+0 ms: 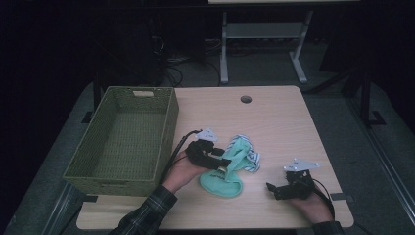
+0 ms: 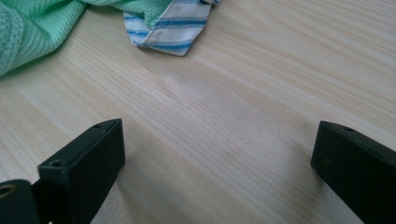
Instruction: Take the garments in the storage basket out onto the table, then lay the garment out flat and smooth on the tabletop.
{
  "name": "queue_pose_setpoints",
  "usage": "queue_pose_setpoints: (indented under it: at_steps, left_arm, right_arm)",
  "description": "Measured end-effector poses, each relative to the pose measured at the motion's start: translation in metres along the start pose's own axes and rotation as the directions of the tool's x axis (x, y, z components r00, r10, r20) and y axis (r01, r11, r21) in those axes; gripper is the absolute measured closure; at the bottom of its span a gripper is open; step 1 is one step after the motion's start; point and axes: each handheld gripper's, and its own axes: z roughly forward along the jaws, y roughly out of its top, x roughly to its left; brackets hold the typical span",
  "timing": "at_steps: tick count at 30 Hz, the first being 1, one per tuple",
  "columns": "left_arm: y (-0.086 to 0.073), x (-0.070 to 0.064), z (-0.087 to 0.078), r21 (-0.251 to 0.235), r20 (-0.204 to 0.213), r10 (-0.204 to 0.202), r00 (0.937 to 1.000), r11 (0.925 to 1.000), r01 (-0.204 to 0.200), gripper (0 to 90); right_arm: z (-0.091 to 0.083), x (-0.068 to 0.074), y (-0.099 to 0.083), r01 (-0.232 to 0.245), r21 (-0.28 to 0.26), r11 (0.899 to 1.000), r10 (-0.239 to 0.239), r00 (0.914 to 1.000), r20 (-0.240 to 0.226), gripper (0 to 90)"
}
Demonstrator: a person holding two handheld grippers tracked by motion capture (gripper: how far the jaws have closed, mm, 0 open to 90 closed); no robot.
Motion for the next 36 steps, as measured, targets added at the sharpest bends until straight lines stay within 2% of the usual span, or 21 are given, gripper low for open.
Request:
queue_pose_setpoints:
  at_steps: [4,5,6,7,8,9,10,12,14,19,22,25,30,31,32,33,36]
  left_arm:
    - [-0.005,-0.004,-0.007,0.004,-0.015,0.004,0.9999,1.0,-0.004,66.8]
    - [-0.007,-0.006,-0.01,0.002,-0.028,0.003,0.9996,1.0,-0.003,66.8]
    - [-0.011,-0.008,-0.013,0.009,-0.047,0.003,0.9989,1.0,-0.003,74.6]
    - [-0.011,-0.008,-0.013,0.009,-0.047,0.003,0.9989,1.0,-0.003,78.9]
    - [-0.014,-0.009,-0.015,0.015,-0.052,-0.007,0.9986,0.9999,0.008,83.5]
    - [-0.016,-0.01,-0.016,0.022,-0.052,-0.01,0.9986,0.9997,0.011,83.5]
    - [-0.022,-0.012,-0.016,0.041,-0.063,-0.022,0.9978,0.9989,0.025,89.6]
    - [-0.024,-0.014,-0.015,0.05,-0.072,-0.025,0.9971,0.9983,0.029,89.6]
    - [-0.03,-0.018,-0.015,0.095,-0.086,-0.015,0.9961,0.9952,0.023,89.7]
    - [-0.038,-0.023,-0.011,0.123,-0.095,-0.011,0.9954,0.9922,0.022,89.6]
    - [-0.047,-0.025,-0.004,0.172,-0.11,0.003,0.994,0.985,0.016,89.6]
    - [-0.049,-0.024,-0.003,0.192,-0.119,0.015,0.9927,0.9814,0.008,89.6]
    - [-0.054,-0.023,0.003,0.219,-0.115,0.01,0.9934,0.9757,0.016,89.6]
    - [-0.055,-0.023,0.004,0.225,-0.116,0.017,0.9932,0.9744,0.01,89.6]
    - [-0.055,-0.024,0.006,0.213,-0.122,-0.001,0.9926,0.9766,0.027,89.6]
    - [-0.056,-0.023,0.006,0.239,-0.12,0.021,0.9926,0.9709,0.008,89.6]
    - [-0.057,-0.024,0.009,0.242,-0.126,0.02,0.9918,0.9702,0.011,89.7]
  right_arm:
    - [0.0,0.0,0.0,-0.002,0.001,1.0,0.002,1.0,-0.001,2.4]
    - [0.0,0.0,0.0,-0.002,0.001,1.0,0.002,1.0,-0.001,2.4]
    - [0.0,0.0,0.0,-0.001,0.001,1.0,0.001,1.0,-0.001,2.4]
    - [0.0,0.0,0.0,-0.001,0.001,1.0,0.001,1.0,-0.001,2.4]
    - [0.0,0.0,0.0,-0.002,0.001,1.0,0.002,1.0,-0.001,2.4]
    - [0.0,0.0,0.0,-0.002,0.001,1.0,0.002,1.0,-0.001,2.4]
    - [0.0,0.0,0.0,-0.001,0.001,1.0,0.001,1.0,-0.001,2.4]
    - [0.0,0.0,0.0,-0.002,0.001,1.0,0.002,1.0,-0.001,2.4]
    - [0.0,0.0,0.0,-0.001,0.001,1.0,0.001,1.0,-0.001,2.4]
    - [0.0,0.0,0.0,-0.002,0.001,1.0,0.002,1.0,-0.001,2.4]
    - [0.0,0.0,0.0,-0.004,0.001,1.0,0.004,1.0,0.002,2.4]
    - [0.0,0.001,0.0,-0.008,0.003,1.0,0.008,1.0,0.006,2.4]
    - [0.0,0.001,0.001,-0.001,0.002,1.0,0.001,1.0,0.001,2.9]
    - [0.0,0.001,0.003,0.001,0.012,1.0,-0.001,1.0,-0.003,8.7]
    - [0.0,0.001,0.003,0.001,0.012,1.0,-0.001,1.0,-0.003,8.7]
    - [-0.001,0.002,0.005,0.002,0.018,1.0,-0.002,0.9999,-0.01,12.2]
    - [-0.007,0.003,0.01,0.0,-0.003,1.0,0.0,0.9995,-0.031,14.4]
